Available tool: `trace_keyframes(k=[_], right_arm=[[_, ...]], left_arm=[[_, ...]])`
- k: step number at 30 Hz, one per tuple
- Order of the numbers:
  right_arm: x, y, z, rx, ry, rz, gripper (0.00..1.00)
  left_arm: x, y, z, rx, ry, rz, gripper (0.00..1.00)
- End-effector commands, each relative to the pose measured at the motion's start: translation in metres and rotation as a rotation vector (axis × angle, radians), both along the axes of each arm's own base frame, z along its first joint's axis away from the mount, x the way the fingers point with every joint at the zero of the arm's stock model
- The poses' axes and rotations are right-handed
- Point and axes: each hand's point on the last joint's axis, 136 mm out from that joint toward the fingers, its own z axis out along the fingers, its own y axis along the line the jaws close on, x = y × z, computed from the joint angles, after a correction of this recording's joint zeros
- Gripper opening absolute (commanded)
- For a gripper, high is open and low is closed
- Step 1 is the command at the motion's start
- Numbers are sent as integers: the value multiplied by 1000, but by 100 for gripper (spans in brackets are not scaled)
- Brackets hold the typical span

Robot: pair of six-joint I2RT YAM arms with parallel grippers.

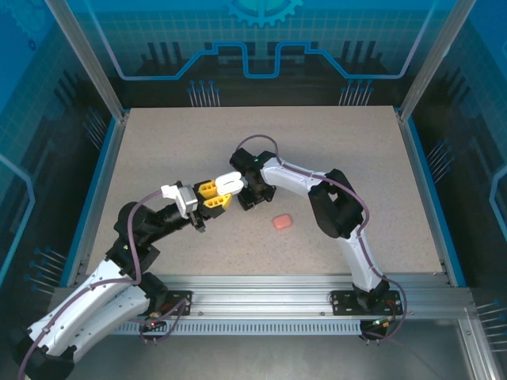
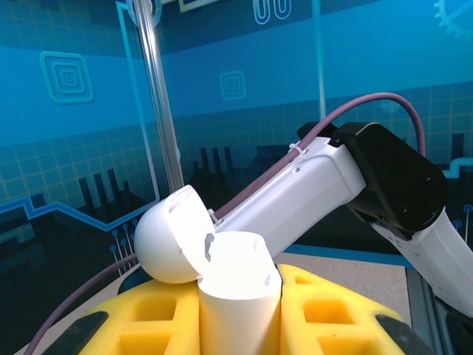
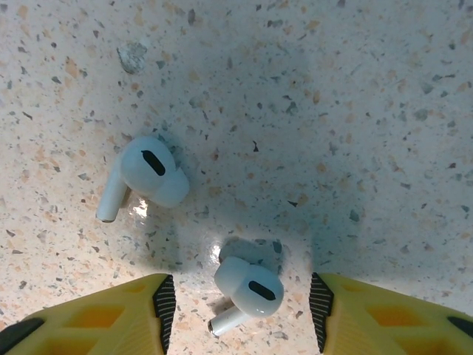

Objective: Insert wireless bluetooth earbuds into charging case

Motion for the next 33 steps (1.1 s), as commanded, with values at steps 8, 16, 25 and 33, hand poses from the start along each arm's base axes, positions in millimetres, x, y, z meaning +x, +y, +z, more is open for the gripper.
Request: trace_keyframes(k=[8, 16, 25, 33], right_arm=[[-3, 4, -11, -30, 22, 18, 48], [-6, 2, -19, -48, 41, 23, 39], [-12, 0, -22, -48, 67, 32, 31], [-15, -4, -17, -49, 61, 40, 22]], left_arm=[[-3, -1, -2, -6, -5, -10, 0], [-3, -1, -2, -7, -1, -11, 0], [-2, -1, -3, -2, 0, -6, 0], [-2, 0, -4, -2, 5, -2, 0]])
